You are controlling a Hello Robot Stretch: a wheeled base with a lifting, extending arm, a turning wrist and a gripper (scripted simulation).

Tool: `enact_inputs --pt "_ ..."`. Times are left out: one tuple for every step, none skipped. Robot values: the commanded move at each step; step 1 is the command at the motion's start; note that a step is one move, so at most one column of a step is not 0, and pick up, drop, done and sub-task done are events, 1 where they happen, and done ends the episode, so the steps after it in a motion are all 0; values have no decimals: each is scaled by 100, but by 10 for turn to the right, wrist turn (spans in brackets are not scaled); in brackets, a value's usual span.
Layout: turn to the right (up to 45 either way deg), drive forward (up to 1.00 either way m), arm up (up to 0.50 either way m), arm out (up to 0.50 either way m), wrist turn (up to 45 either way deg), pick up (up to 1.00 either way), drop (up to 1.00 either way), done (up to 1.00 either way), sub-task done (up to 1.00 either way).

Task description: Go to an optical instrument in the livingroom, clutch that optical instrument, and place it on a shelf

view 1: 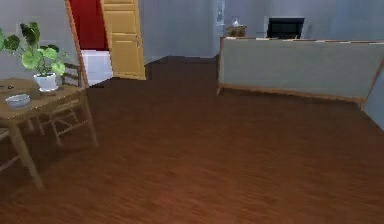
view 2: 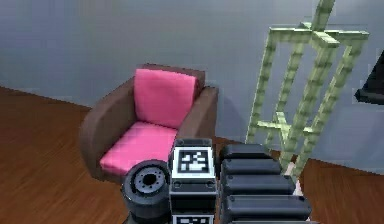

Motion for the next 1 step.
enact_inputs --pt "0 100 0 0 0 0 0 0 0"
